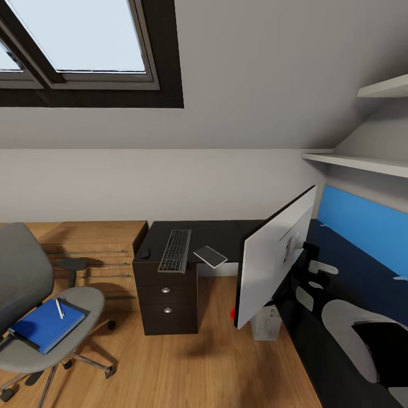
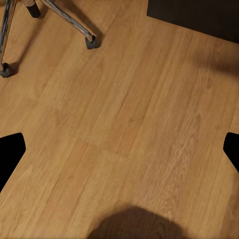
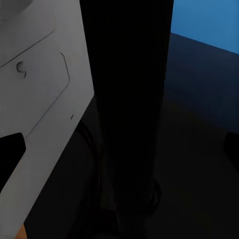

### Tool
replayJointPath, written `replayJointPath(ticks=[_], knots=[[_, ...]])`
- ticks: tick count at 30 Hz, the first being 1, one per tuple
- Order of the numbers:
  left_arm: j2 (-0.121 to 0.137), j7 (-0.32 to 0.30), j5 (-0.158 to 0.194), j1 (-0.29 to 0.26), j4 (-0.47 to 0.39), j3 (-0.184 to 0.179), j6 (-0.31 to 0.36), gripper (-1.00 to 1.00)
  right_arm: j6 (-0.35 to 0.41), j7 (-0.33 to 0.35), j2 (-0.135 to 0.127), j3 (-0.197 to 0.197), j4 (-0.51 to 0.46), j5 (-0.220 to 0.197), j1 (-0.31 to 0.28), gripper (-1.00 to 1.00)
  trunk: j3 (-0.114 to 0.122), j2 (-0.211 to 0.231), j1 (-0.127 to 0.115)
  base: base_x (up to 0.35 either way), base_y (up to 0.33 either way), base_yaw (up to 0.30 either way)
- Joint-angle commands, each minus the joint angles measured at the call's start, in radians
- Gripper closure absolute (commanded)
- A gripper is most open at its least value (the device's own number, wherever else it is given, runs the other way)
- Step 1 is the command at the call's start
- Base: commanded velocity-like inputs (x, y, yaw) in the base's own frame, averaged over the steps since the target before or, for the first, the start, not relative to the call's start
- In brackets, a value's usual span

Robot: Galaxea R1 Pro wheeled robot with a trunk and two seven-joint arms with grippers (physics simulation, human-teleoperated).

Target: In the bedroom, organize the workspace by keeping the computer under the desk, ensuring the monitor is on the desk, placing the keyboard on the desk next to the monitor, placing the mouse on the desk next to the keyboard, moving the folder from the swivel chair onto the desk next to the mouse, stacking the notebook on top of the folder with the pen on top of the notebook, and positioning the swivel chair next to the desk.

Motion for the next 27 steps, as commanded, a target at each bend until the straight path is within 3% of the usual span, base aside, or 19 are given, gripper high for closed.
replayJointPath(ticks=[1, 27], knots=[[0.001, 0.006, 0.011, -0.001, 0.0, -0.006, -0.006, -1.0, -0.002, -0.002, 0.0, 0.009, 0.0, -0.009, -0.001, -1.0, -0.001, -0.001, 0.0, 0.0, 0.0, 0.0], [0.001, 0.007, 0.01, -0.001, 0.0, -0.006, -0.006, -1.0, -0.004, -0.003, -0.008, 0.008, -0.001, -0.009, -0.001, -1.0, -0.001, -0.001, 0.0, 0.054, 0.0, 0.0]])
